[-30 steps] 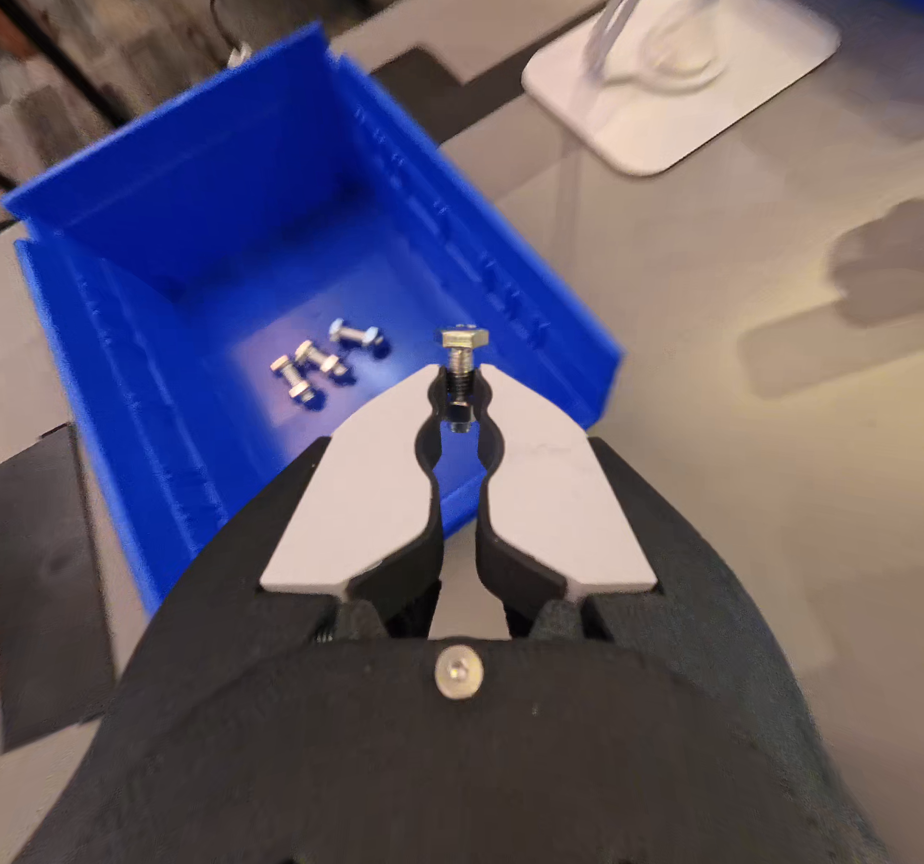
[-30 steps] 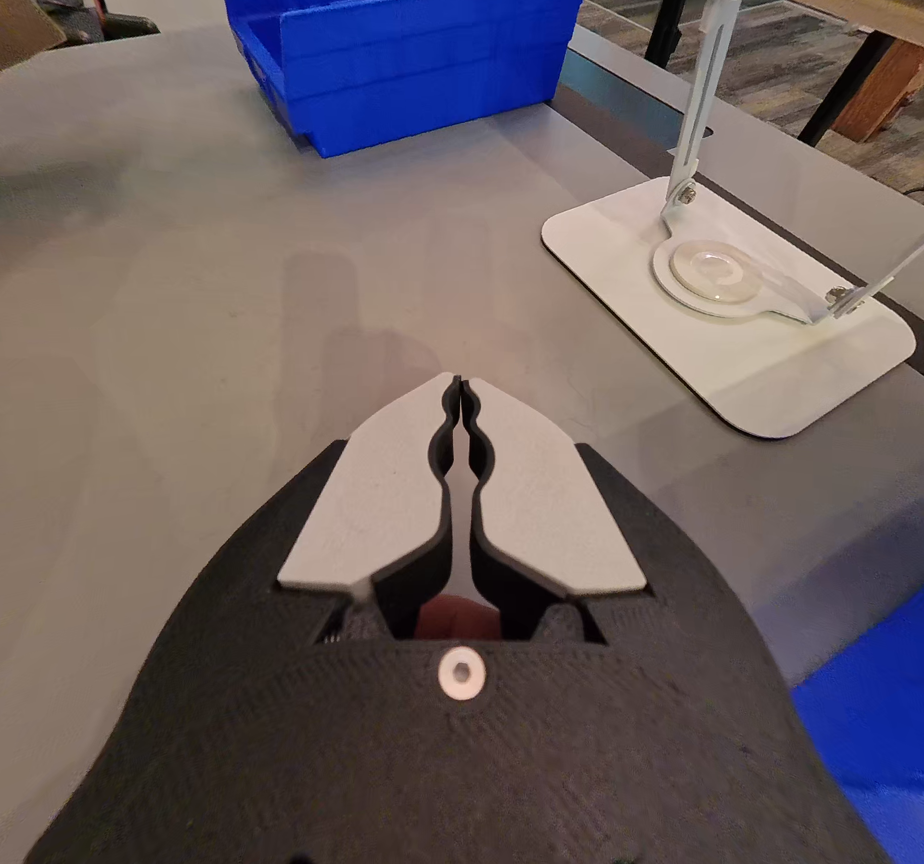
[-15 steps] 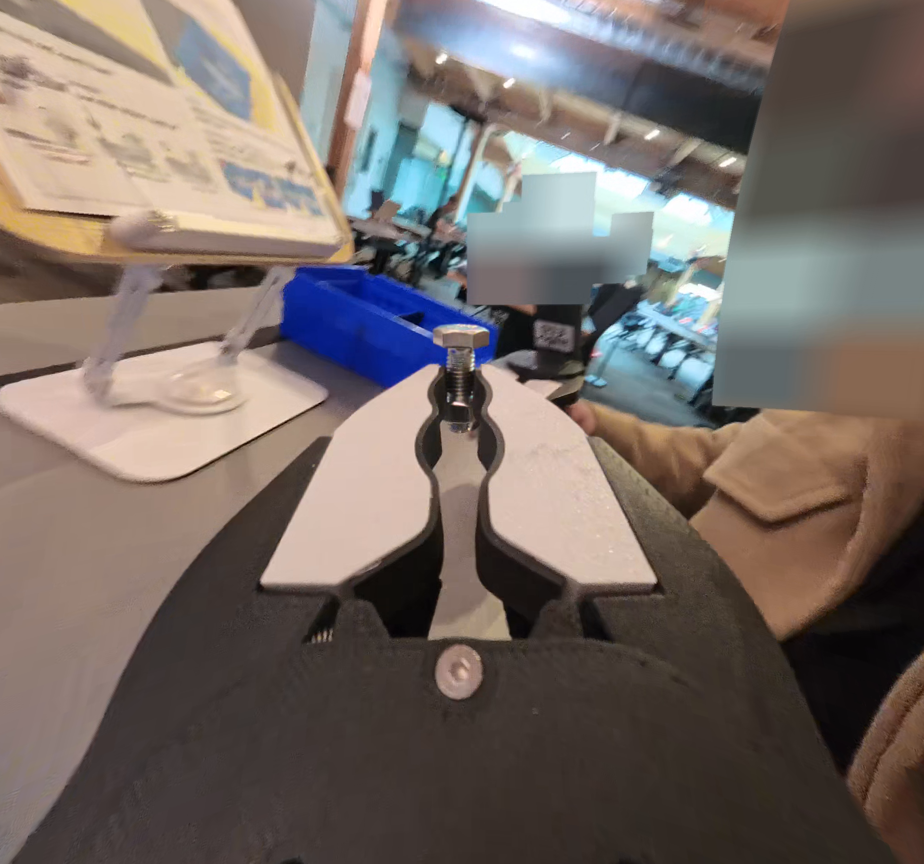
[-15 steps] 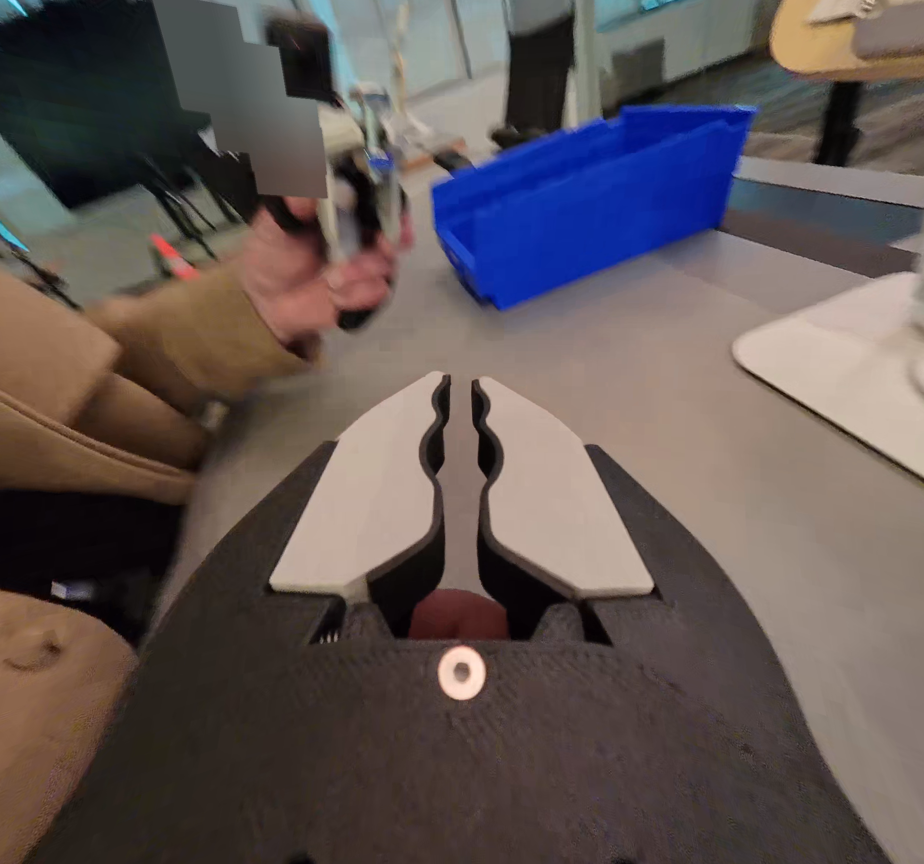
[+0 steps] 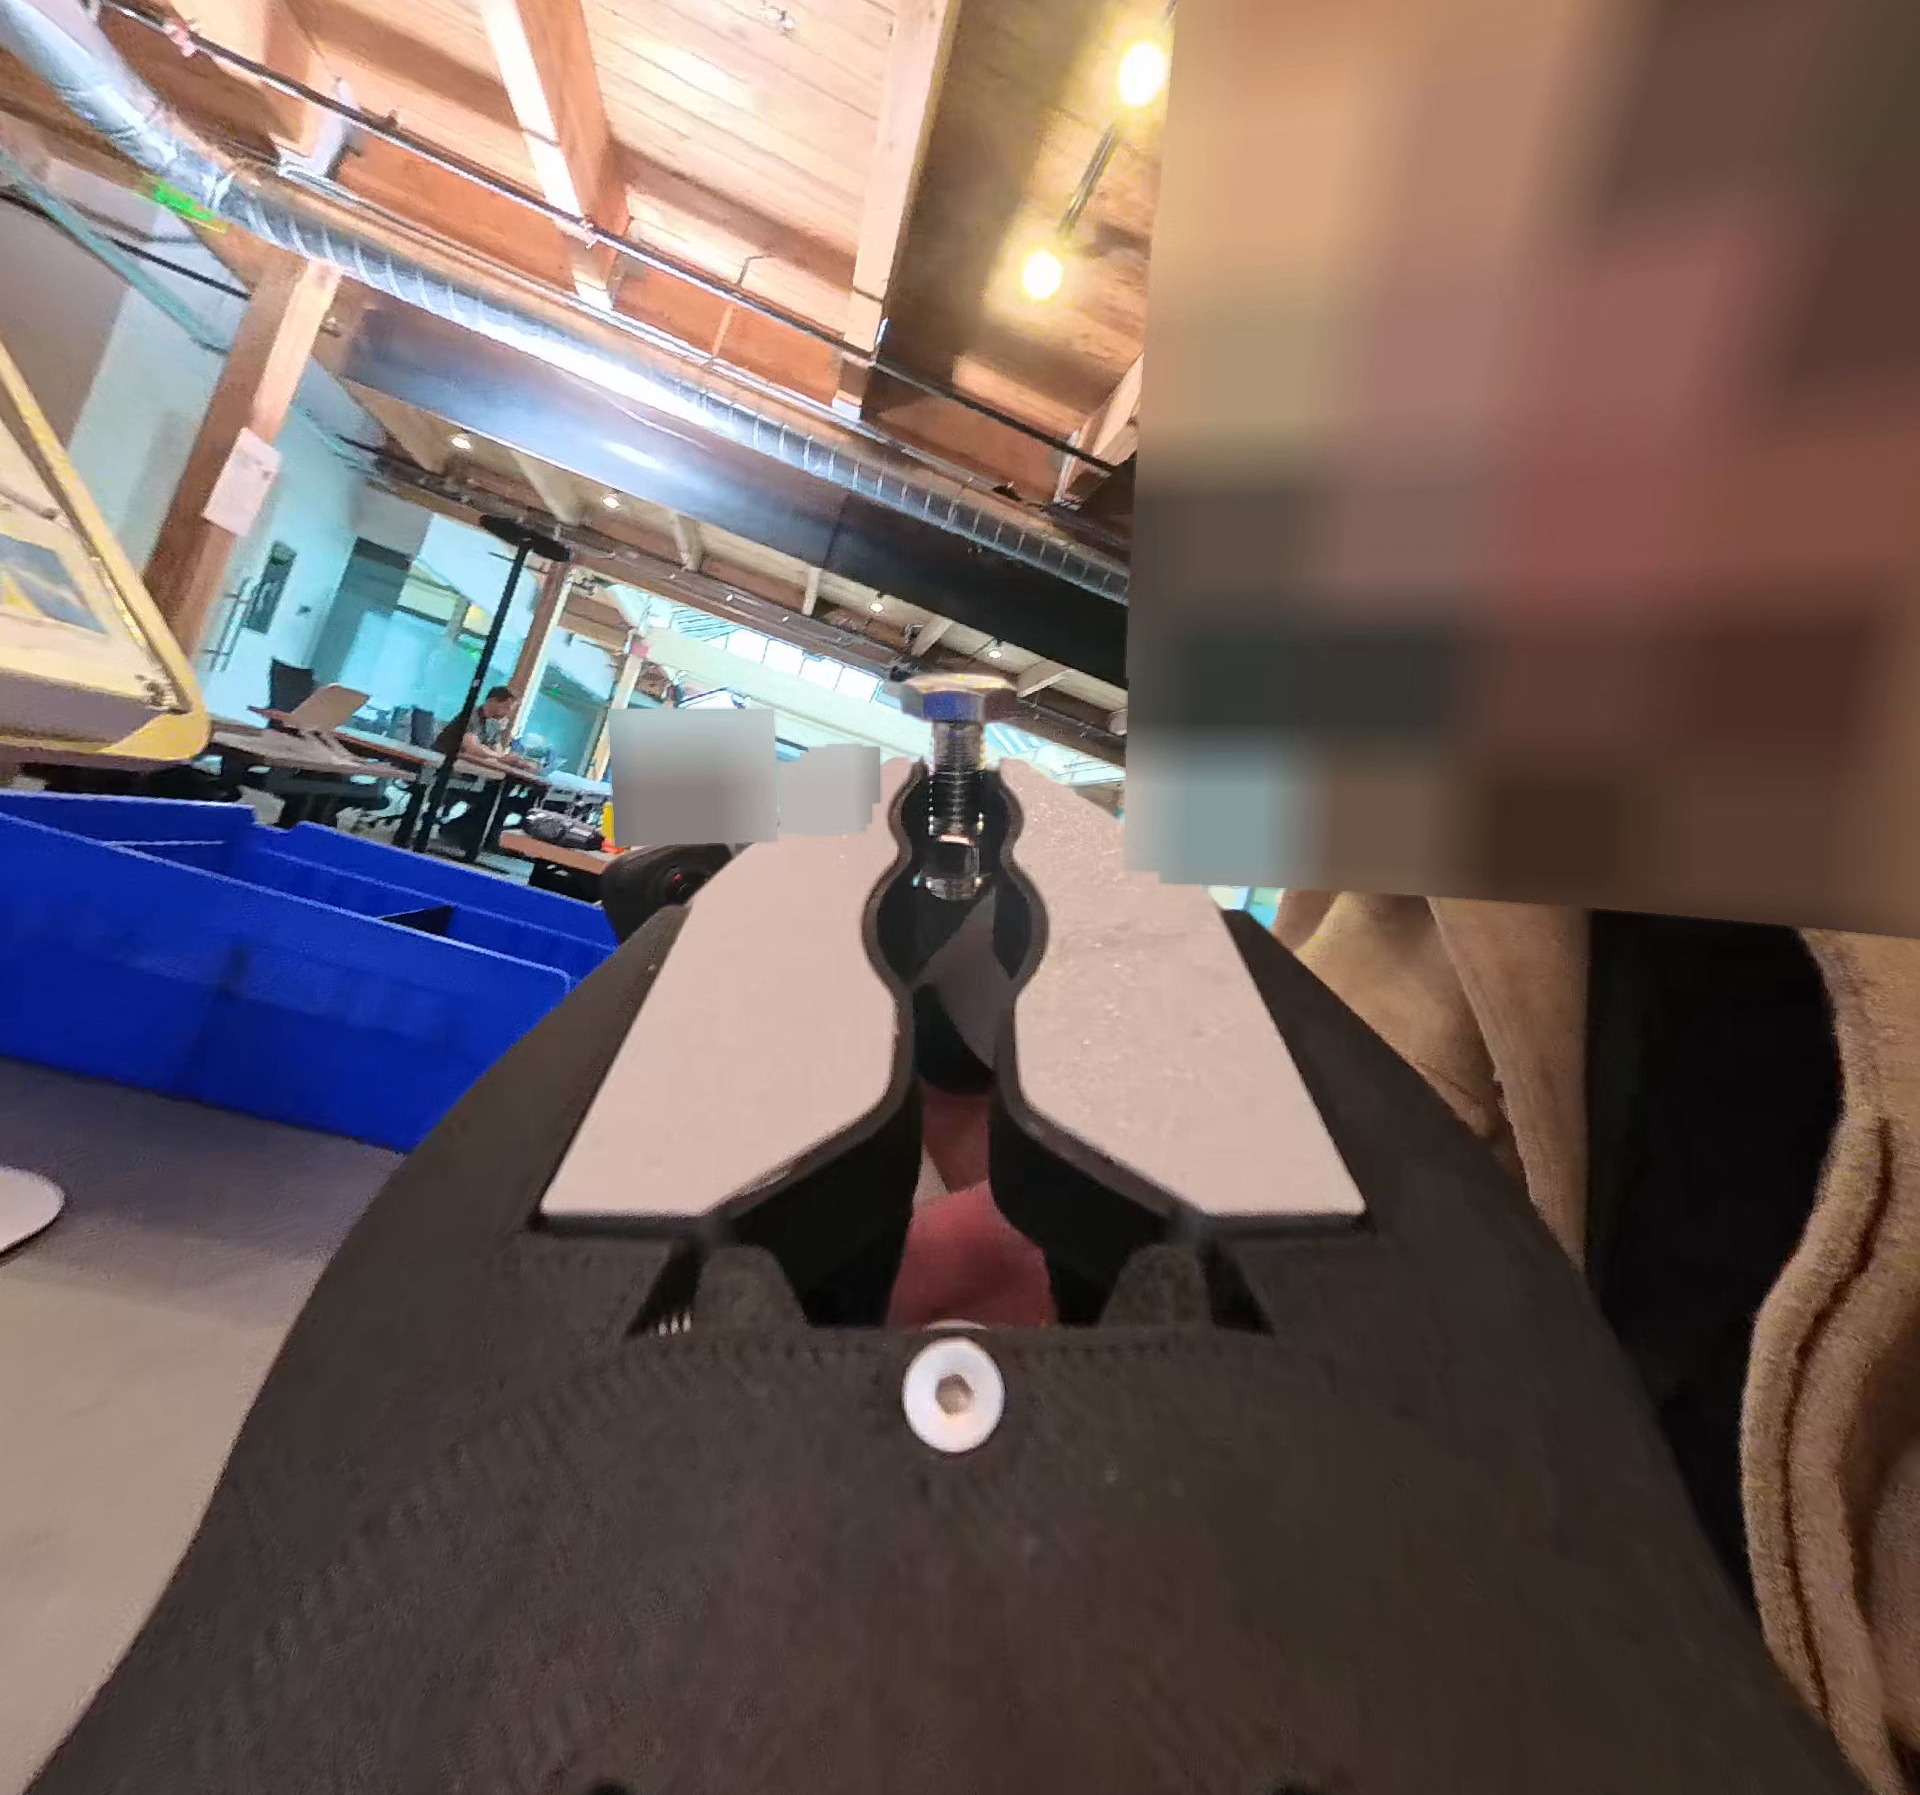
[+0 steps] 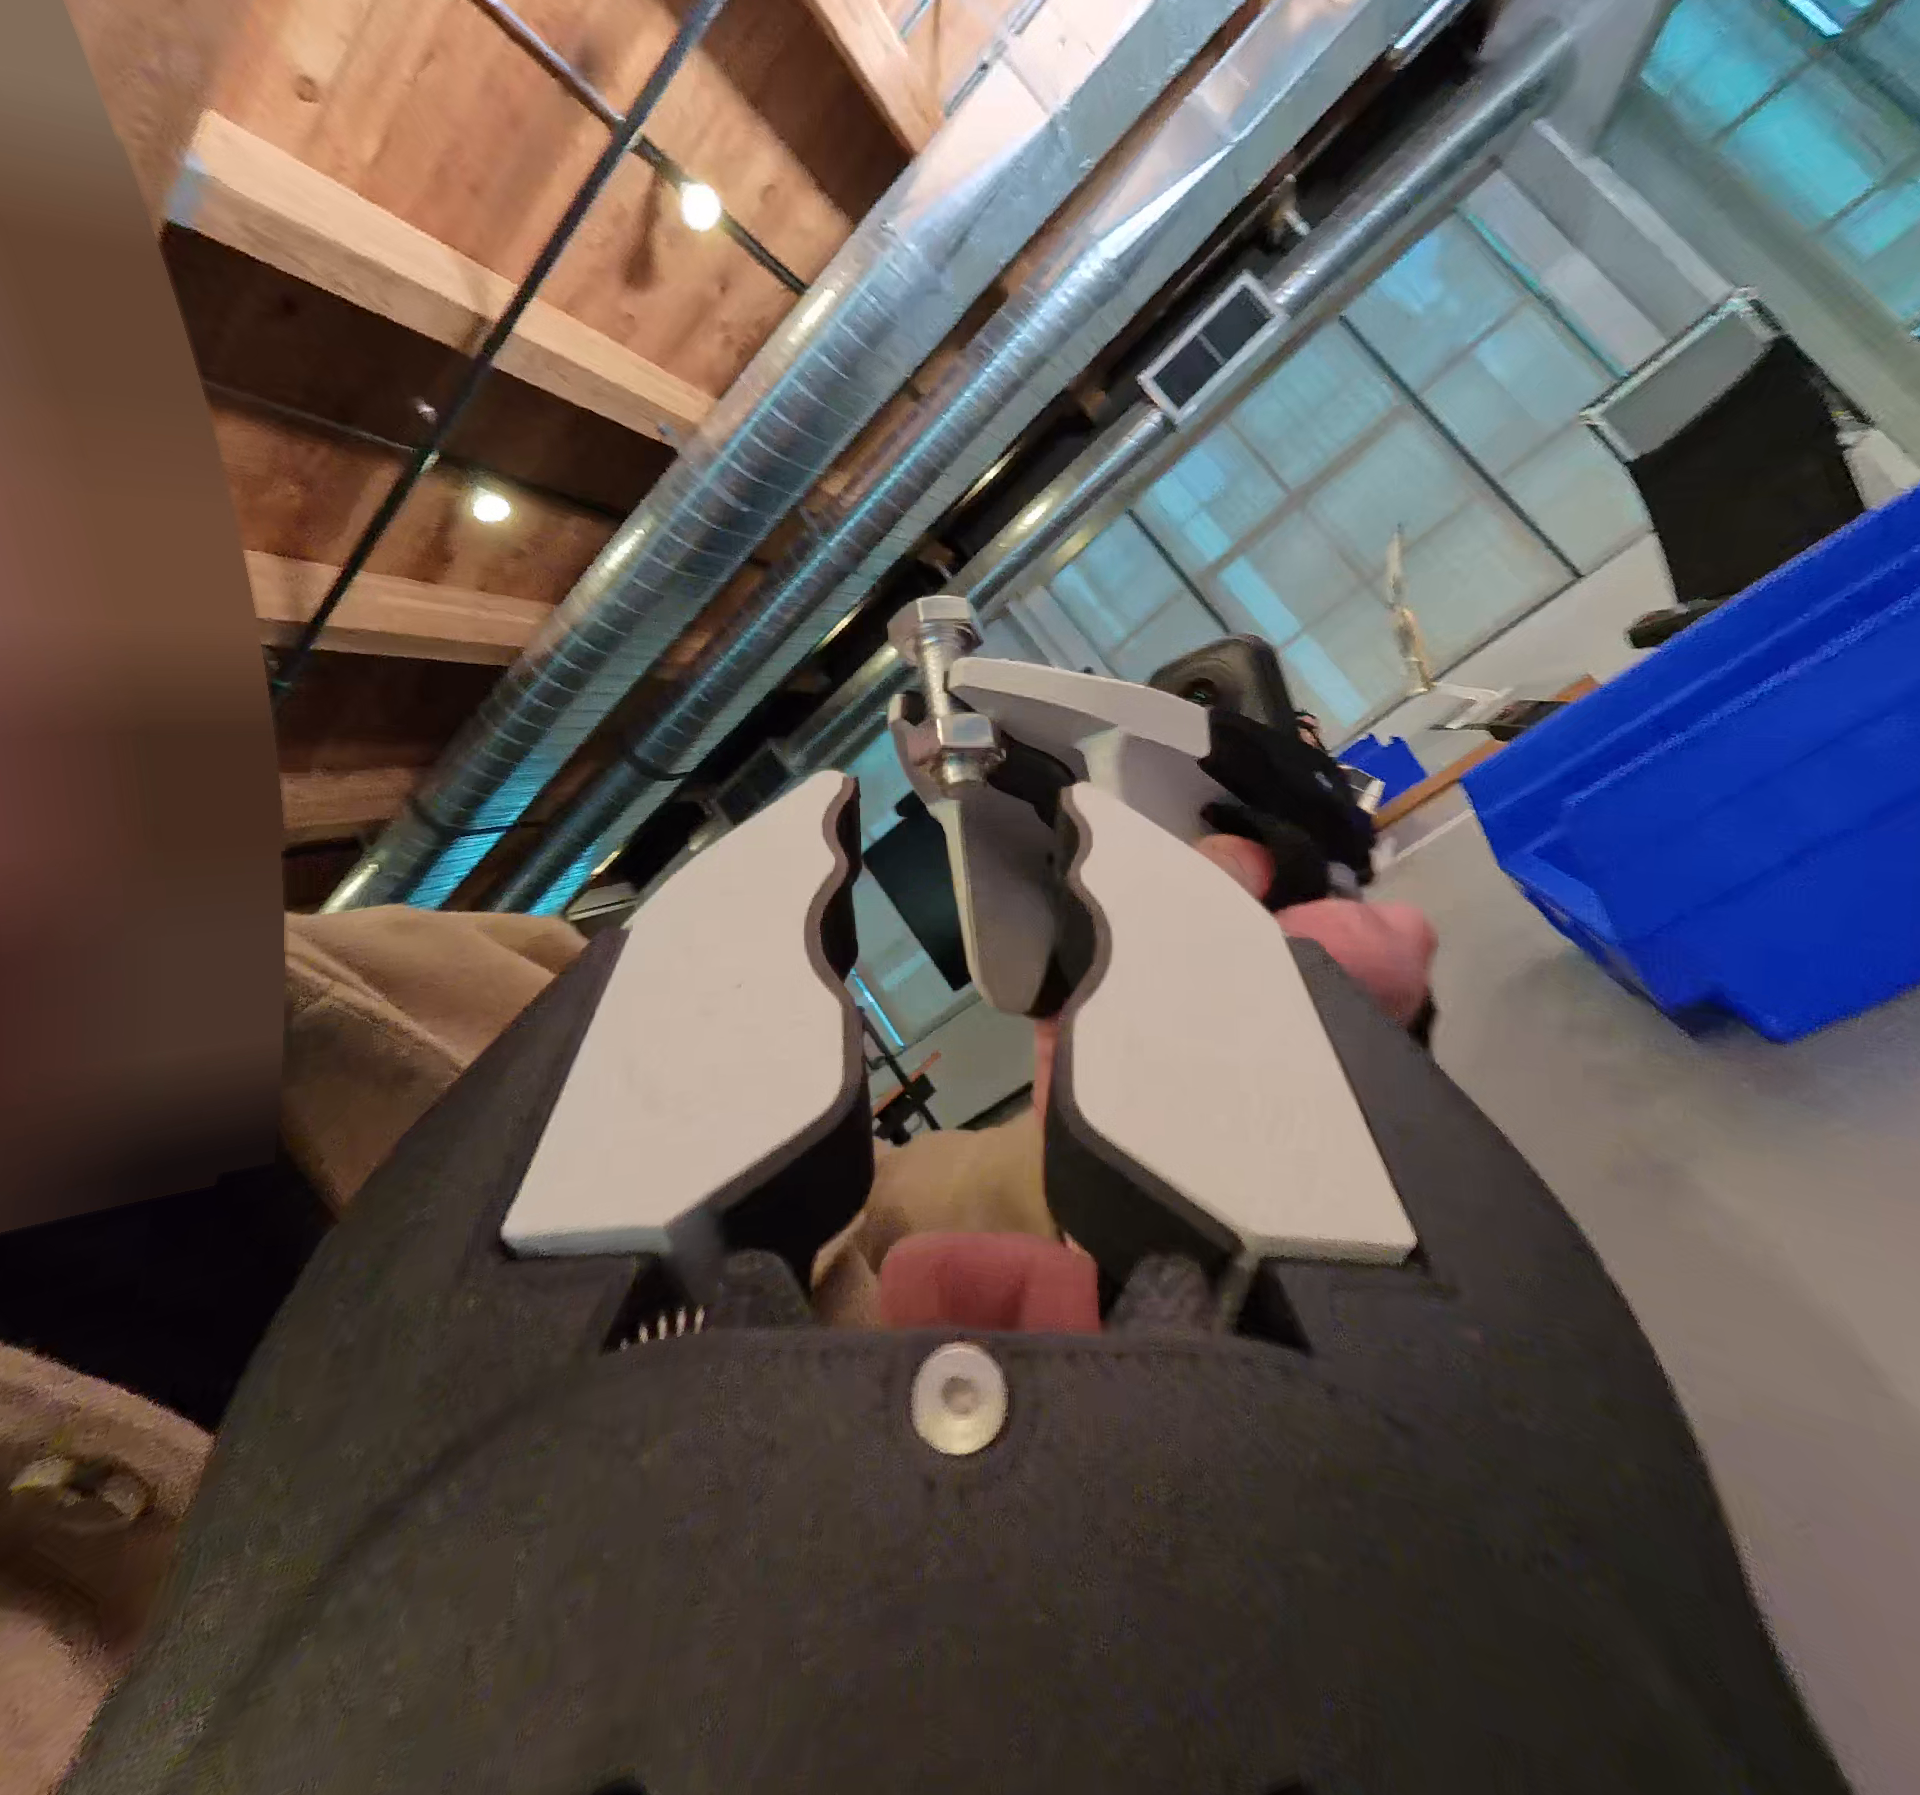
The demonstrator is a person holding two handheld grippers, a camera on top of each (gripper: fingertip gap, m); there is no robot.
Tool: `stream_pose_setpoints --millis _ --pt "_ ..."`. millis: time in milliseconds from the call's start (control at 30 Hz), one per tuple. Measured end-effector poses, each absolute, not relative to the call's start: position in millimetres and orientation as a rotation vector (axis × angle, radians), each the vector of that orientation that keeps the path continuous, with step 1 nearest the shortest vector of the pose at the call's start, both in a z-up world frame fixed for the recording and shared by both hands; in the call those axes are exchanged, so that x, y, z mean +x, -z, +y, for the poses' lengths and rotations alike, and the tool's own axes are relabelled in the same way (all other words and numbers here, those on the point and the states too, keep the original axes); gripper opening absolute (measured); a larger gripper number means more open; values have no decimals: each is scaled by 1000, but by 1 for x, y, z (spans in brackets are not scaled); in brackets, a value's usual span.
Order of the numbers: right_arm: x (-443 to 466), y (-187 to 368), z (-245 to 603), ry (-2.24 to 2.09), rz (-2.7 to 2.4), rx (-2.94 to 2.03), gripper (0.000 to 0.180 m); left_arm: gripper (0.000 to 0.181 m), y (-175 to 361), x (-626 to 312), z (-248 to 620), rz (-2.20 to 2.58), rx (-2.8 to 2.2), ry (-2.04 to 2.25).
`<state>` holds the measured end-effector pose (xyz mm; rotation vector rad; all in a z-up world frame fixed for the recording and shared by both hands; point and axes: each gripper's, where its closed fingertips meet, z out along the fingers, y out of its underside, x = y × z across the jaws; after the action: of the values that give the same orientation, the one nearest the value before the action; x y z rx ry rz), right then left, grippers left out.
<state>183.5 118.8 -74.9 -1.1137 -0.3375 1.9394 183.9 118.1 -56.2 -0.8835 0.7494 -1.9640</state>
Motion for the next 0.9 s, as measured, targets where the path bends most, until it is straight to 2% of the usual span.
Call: stream_pose_setpoints --millis 167,233,633,900 --pt "176 61 113 -2044 -312 -1001 34 9 56 187 113 754 -833 2001" --pt "174 61 113 -2075 -299 -979 20 9 55 187 112 762 -817 1996" --pt "172 59 110 -1959 -361 -1000 18 9 52 184 109 781 -771 1974" --pt "175 71 108 -1655 -621 -1198 18 29 59 174 119 902 -895 1729"
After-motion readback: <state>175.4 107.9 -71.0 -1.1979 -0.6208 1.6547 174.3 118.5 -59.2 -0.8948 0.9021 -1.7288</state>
